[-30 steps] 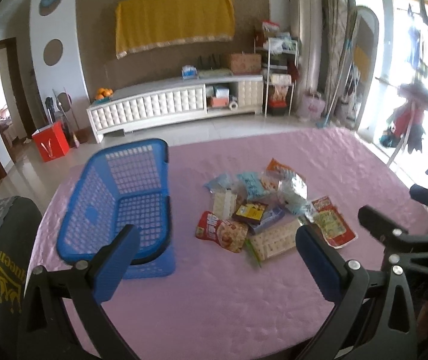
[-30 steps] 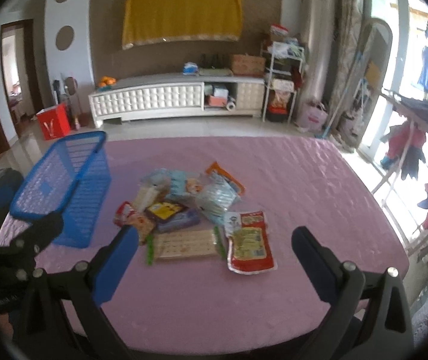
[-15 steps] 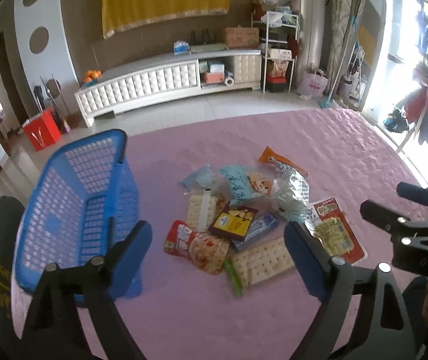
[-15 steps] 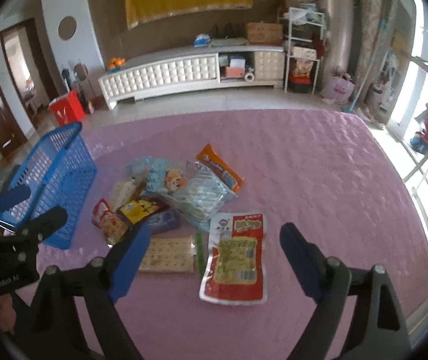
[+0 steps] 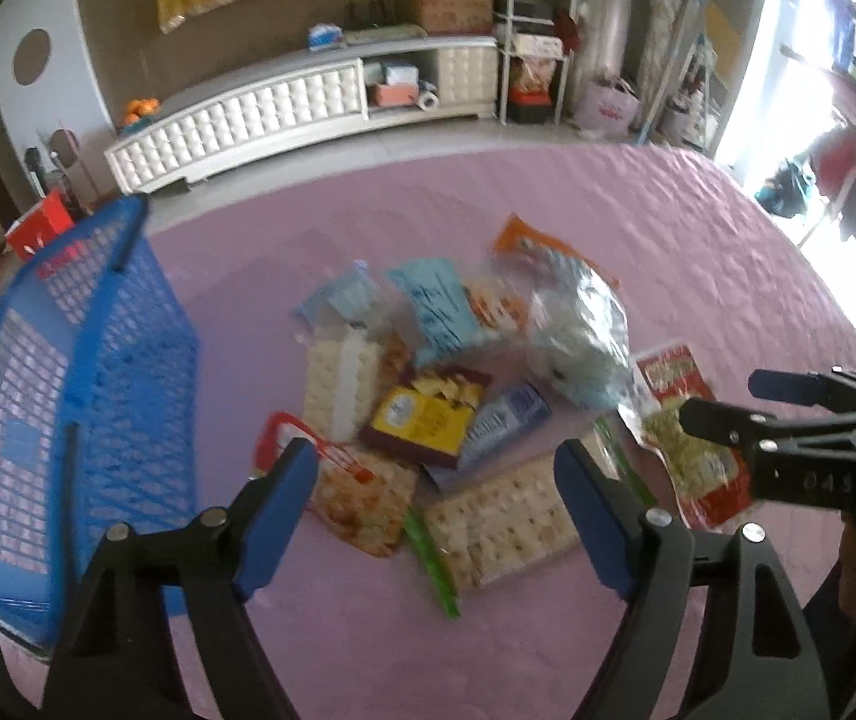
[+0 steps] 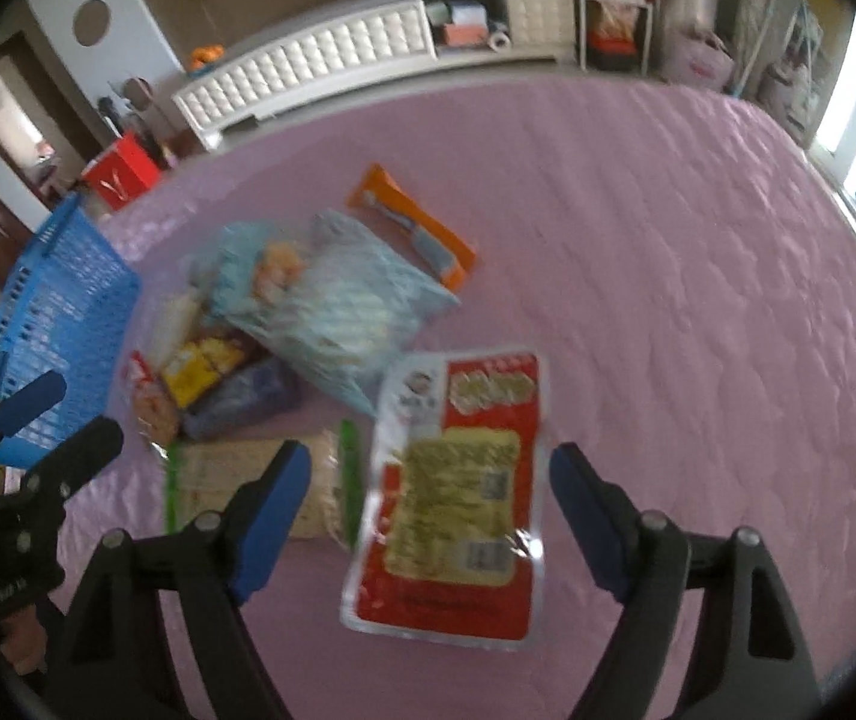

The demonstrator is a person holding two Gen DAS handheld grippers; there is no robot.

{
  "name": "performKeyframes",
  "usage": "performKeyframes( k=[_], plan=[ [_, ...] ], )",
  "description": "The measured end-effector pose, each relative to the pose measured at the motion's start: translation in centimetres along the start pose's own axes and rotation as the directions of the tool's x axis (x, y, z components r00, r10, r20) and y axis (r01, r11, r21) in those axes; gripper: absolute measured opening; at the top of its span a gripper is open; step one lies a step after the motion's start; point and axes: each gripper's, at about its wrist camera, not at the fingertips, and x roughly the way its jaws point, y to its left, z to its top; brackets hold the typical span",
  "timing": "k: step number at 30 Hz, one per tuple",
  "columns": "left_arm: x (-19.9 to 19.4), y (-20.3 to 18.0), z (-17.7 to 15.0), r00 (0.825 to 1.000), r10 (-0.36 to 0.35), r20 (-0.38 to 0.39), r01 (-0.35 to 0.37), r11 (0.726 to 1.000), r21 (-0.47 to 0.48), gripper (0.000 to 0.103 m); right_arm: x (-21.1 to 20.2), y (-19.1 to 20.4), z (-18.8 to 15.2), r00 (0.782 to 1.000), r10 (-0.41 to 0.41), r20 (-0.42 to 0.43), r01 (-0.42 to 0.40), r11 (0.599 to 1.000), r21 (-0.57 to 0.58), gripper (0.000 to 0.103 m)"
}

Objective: Organize snacks
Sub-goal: 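Move the left tool toward the cracker pack while the right tool approaches the red pouch, then grasp and lift the green-strip cracker pack with left tool while right tool lifts red pouch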

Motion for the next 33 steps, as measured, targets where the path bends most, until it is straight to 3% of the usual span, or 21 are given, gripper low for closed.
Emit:
performKeyframes(
  k=[7,10,16,21,24,29,30,31,32,33],
  plan=[
    [2.0,-0.1,-1.2,0.996,-0.068,-0.056,0.068,0.998,-0.006,0.079,1.9,-1.0,-0.9,0.995,-0.060,-0.085,0.061,0.998,0.015,0.085],
    [2.5,0.2,-1.7,0.994,-0.086,-0.069,0.086,0.996,-0.005,0.079,2.8,-1.4,-0.9,0.991,-0.043,-0.124,0.045,0.999,0.016,0.085],
    [2.6,0.8,-2.6,0.991,-0.102,-0.082,0.102,0.995,0.005,0.079,2.8,-0.8,-0.8,0.987,-0.051,-0.151,0.046,0.998,-0.040,0.086],
    [2.6,1.4,-3.1,0.989,-0.116,-0.088,0.117,0.993,0.005,0.079,2.8,0.3,-1.3,0.986,-0.106,-0.133,0.087,0.987,-0.136,0.083],
    [2.1,1.6,-3.2,0.988,-0.129,-0.088,0.131,0.991,0.017,0.079,2.0,1.0,-1.8,0.988,-0.119,-0.102,0.097,0.975,-0.201,0.062],
    [1.3,1.6,-3.6,0.986,-0.142,-0.085,0.146,0.988,0.040,0.079,1.2,1.2,-3.3,0.992,-0.113,-0.055,0.095,0.960,-0.263,0.059],
    [1.1,1.6,-3.6,0.985,-0.150,-0.085,0.154,0.987,0.050,0.079,0.5,0.9,-3.5,0.995,-0.089,-0.044,0.076,0.965,-0.250,0.054],
    [0.9,1.5,-3.5,0.984,-0.159,-0.086,0.164,0.984,0.062,0.079,0.4,1.7,-3.7,0.997,-0.070,-0.033,0.060,0.969,-0.238,0.043],
    [0.7,1.5,-3.5,0.983,-0.166,-0.081,0.173,0.982,0.079,0.079,-0.1,1.5,-3.8,0.997,-0.077,-0.024,0.070,0.973,-0.221,0.021],
    [0.7,1.2,-3.5,0.982,-0.172,-0.078,0.179,0.980,0.089,0.079,-0.7,1.0,-3.8,0.998,-0.059,-0.021,0.054,0.979,-0.199,0.016]
  ],
)
